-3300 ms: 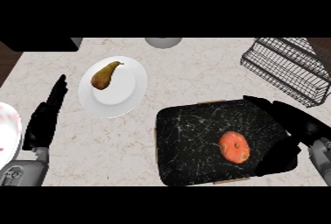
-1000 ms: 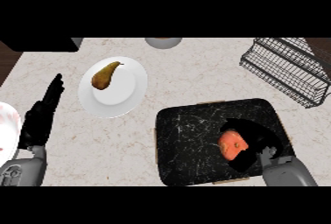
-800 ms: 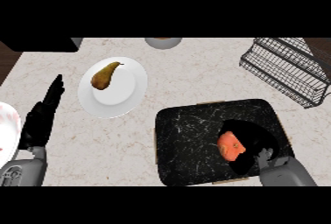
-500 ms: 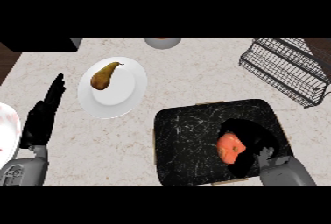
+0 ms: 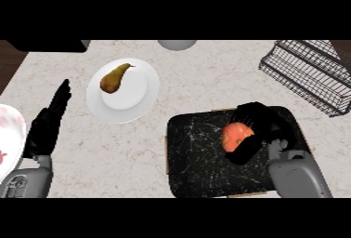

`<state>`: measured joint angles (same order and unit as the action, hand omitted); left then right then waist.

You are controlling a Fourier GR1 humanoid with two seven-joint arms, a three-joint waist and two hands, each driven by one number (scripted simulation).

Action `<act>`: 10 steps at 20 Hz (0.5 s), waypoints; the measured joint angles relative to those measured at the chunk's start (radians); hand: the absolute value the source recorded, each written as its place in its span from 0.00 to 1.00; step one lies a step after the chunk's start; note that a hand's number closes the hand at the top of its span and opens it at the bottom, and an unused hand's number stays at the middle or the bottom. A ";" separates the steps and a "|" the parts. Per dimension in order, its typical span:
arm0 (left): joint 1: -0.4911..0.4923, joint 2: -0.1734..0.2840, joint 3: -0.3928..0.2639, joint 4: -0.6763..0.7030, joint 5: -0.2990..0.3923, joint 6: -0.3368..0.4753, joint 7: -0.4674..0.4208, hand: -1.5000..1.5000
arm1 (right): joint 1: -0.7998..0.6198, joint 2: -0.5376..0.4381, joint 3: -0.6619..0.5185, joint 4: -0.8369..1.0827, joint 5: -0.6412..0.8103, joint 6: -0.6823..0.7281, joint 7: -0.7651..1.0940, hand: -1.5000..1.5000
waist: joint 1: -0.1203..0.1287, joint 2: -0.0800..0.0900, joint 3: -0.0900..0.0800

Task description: Pick the squash from the tray and place it in the tiered basket

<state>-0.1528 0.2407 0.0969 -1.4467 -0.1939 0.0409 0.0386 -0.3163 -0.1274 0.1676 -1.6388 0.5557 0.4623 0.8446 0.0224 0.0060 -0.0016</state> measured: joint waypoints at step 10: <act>-0.044 -0.011 -0.037 -0.004 -0.011 -0.016 0.003 0.50 | -0.361 0.023 -0.149 0.175 0.441 -0.449 0.201 1.00 | 0.075 0.021 -0.004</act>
<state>-0.1963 0.2296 0.0595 -1.4504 -0.2054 0.0248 0.0414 -0.6770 -0.1045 0.0188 -1.4640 0.9968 0.0128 1.0459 0.0971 0.0266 -0.0053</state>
